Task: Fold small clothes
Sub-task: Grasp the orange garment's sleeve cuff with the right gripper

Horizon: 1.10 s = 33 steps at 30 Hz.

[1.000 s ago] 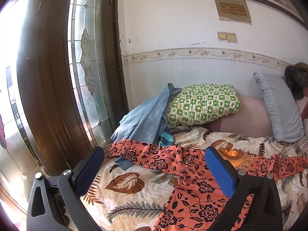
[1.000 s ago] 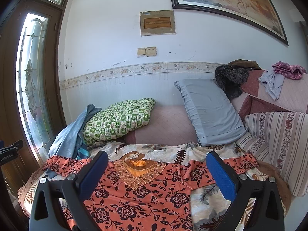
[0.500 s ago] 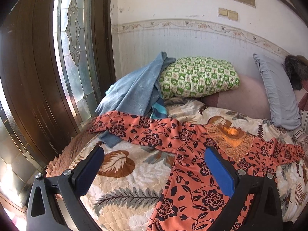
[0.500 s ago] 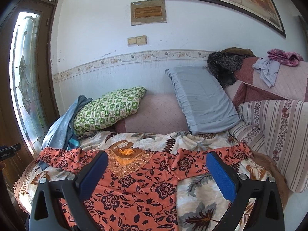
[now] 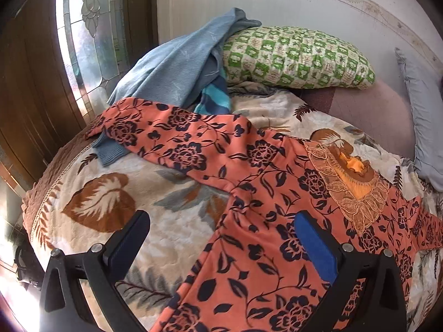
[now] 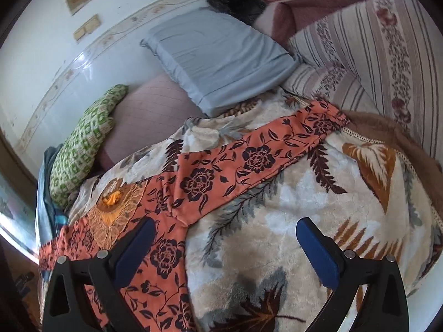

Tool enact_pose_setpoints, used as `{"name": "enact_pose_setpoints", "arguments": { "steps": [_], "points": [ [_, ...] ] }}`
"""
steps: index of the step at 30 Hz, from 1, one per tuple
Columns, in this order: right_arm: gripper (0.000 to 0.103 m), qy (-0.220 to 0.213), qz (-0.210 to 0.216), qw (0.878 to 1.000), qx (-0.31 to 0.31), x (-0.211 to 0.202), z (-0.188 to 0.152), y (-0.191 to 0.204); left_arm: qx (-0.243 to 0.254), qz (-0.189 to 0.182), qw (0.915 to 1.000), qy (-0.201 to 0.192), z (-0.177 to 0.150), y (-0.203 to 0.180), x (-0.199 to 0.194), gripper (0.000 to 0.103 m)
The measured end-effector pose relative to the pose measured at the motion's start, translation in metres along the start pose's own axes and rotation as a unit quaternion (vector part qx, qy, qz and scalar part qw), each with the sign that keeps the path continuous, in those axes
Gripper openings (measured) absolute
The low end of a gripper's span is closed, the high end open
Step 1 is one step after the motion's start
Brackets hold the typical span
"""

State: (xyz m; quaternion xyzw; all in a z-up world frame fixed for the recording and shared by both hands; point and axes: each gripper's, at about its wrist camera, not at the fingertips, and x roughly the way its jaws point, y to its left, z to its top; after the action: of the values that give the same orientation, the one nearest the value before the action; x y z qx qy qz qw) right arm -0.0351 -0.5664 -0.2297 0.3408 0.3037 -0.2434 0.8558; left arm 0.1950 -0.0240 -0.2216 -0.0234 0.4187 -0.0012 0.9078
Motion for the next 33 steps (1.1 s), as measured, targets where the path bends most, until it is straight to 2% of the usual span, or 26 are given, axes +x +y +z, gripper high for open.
{"name": "enact_pose_setpoints", "arguments": {
  "steps": [2,4,5,7,10,12,14,16,19,22,26,27,28,29,31,33],
  "points": [
    [0.098,0.006,0.005,0.998,0.064,0.027,0.015,-0.027,0.022,-0.002,0.9996,0.015,0.000,-0.027,0.026,0.103],
    [0.085,0.011,0.018,0.990,0.141,0.053,0.029,-0.057,0.037,-0.007,0.9989,0.029,-0.004,-0.046,0.050,0.103],
    [0.083,0.013,0.027,0.984,0.176,0.066,0.037,-0.070,0.044,-0.006,0.9985,0.032,-0.007,-0.053,0.060,0.103],
    [0.065,0.011,0.029,0.974,0.227,0.088,0.053,-0.095,0.067,-0.010,0.9971,0.035,-0.013,-0.064,0.074,0.103],
    [0.052,-0.008,0.027,0.965,0.263,0.113,0.078,-0.121,0.098,-0.012,0.9942,0.041,-0.016,-0.075,0.089,0.103],
    [0.045,-0.005,0.014,0.958,0.285,0.131,0.091,-0.137,0.111,-0.007,0.9931,0.035,-0.018,-0.079,0.095,0.103],
    [0.043,-0.009,0.006,0.951,0.309,0.145,0.099,-0.154,0.124,0.004,0.9913,0.045,-0.022,-0.083,0.106,0.103],
    [0.043,-0.005,-0.007,0.945,0.328,0.158,0.105,-0.166,0.130,0.012,0.9890,0.069,-0.028,-0.087,0.122,0.103],
    [0.043,-0.005,-0.021,0.938,0.345,0.173,0.107,-0.182,0.117,0.004,0.9913,0.061,-0.028,-0.086,0.124,0.103],
    [0.040,-0.023,-0.021,0.933,0.358,0.176,0.110,-0.189,0.110,-0.003,0.9922,0.058,-0.030,-0.084,0.127,0.103],
    [0.040,-0.026,-0.030,0.944,0.329,0.186,0.118,-0.188,0.110,0.003,0.9926,0.050,-0.034,-0.085,0.127,0.103],
    [0.037,-0.028,-0.033,0.945,0.324,0.189,0.121,-0.189,0.110,0.003,0.9927,0.050,-0.035,-0.084,0.127,0.103],
    [0.019,-0.026,-0.041,0.945,0.322,0.191,0.123,-0.189,0.108,0.001,0.9929,0.050,-0.035,-0.084,0.127,0.103],
    [0.009,-0.023,-0.039,0.944,0.327,0.193,0.124,-0.190,0.106,-0.002,0.9930,0.051,-0.035,-0.084,0.128,0.103],
    [0.007,-0.035,-0.032,0.939,0.341,0.189,0.124,-0.191,0.105,-0.004,0.9932,0.052,-0.035,-0.083,0.128,0.103],
    [0.007,-0.053,-0.037,0.944,0.325,0.176,0.126,-0.181,0.106,-0.004,0.9928,0.054,-0.033,-0.083,0.127,0.103]
  ]
}}
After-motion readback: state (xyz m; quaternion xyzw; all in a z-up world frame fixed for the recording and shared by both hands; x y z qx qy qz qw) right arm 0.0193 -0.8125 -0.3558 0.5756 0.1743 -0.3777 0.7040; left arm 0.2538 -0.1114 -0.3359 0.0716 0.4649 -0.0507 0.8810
